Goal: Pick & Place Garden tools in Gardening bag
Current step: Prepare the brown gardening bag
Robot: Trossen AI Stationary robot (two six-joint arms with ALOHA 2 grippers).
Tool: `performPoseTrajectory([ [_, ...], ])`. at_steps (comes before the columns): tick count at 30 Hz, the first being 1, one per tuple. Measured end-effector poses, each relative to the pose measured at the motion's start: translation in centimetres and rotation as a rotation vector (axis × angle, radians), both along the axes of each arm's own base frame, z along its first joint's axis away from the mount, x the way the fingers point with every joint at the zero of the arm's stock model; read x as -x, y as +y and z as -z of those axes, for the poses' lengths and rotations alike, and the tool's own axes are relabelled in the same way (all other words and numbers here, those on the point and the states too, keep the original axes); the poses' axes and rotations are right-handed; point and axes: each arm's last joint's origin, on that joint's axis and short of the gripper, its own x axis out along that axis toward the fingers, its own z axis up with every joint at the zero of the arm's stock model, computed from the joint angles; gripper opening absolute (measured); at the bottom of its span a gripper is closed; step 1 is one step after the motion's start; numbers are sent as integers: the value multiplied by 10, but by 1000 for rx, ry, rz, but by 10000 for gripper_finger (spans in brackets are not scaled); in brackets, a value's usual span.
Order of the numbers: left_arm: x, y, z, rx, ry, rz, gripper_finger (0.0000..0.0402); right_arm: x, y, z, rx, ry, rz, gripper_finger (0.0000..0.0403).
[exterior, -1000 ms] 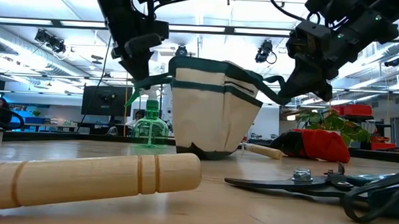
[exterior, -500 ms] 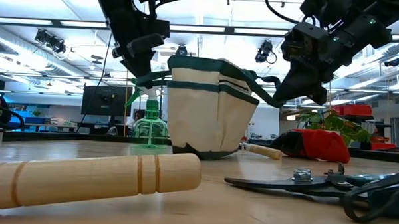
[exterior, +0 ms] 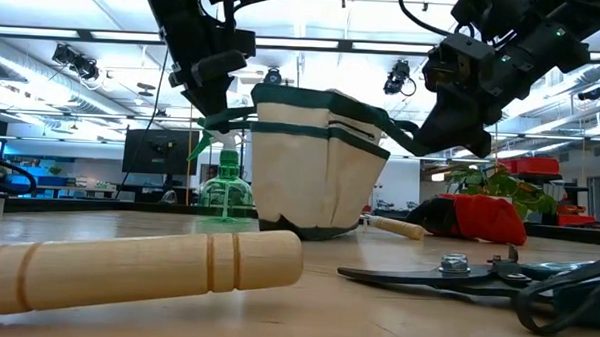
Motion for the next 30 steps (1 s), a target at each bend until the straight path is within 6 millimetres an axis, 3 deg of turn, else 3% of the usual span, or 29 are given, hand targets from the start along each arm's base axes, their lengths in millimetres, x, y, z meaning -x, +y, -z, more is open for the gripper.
performPoseTrajectory([
  [9,0,0,0,2,8,21,41,0,0,0,10,1,-6,144],
  [21,0,0,0,-3,7,15,189,0,0,0,10,1,-6,164],
  [30,0,0,0,-10,15,29,226,0,0,0,11,2,-6,165],
])
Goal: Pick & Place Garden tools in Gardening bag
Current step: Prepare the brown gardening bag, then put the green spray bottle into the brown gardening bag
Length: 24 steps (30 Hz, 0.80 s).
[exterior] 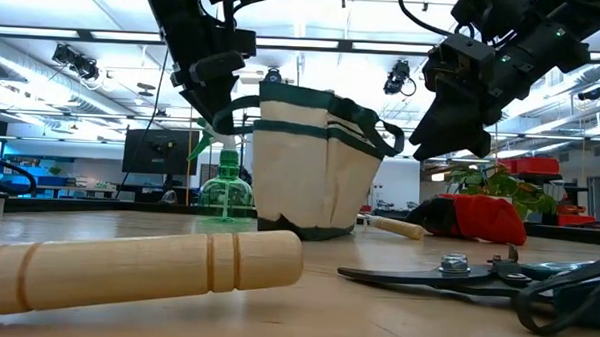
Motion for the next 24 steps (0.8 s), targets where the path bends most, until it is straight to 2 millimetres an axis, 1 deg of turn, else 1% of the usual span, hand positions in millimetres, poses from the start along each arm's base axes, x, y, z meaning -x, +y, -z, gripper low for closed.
performPoseTrajectory([
  [12,-3,1,-6,-40,-46,7,227,0,0,0,1,-1,-1,165],
  [20,3,2,-12,-89,-55,-19,227,0,0,-1,5,-7,-4,165],
  [24,7,9,-15,-130,-40,-64,227,-1,0,-1,5,-9,-4,165],
])
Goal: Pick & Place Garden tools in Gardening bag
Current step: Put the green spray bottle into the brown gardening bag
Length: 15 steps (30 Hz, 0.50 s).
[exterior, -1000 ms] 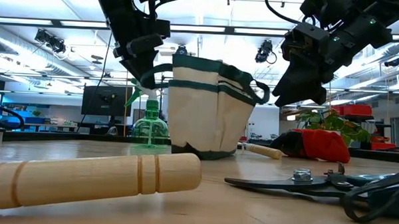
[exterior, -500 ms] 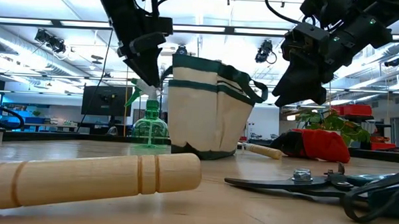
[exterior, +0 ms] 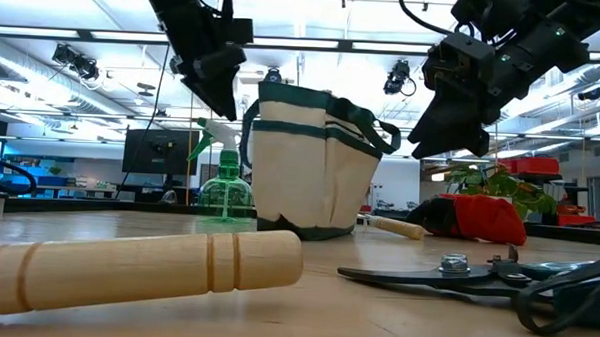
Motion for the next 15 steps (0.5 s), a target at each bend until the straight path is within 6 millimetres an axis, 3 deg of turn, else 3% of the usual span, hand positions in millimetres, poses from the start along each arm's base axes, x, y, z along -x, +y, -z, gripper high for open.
performPoseTrajectory([
  [9,10,26,2,12,57,-107,227,0,0,0,14,3,-12,165],
  [15,19,27,-5,27,50,-115,227,0,0,0,17,4,-14,165],
])
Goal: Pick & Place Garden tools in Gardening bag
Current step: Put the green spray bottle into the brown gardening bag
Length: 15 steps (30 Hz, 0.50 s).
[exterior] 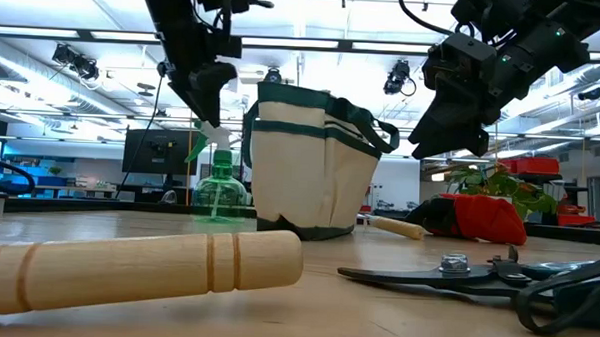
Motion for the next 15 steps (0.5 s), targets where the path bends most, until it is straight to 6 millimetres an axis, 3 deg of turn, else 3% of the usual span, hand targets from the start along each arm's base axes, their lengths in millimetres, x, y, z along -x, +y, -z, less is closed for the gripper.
performPoseTrajectory([
  [7,25,-10,-14,87,8,4,227,0,0,0,0,3,0,165],
  [11,41,-12,-20,41,54,-56,227,0,0,0,2,-2,1,165],
  [15,45,-11,-24,-15,65,-43,227,0,0,0,7,-6,3,165],
])
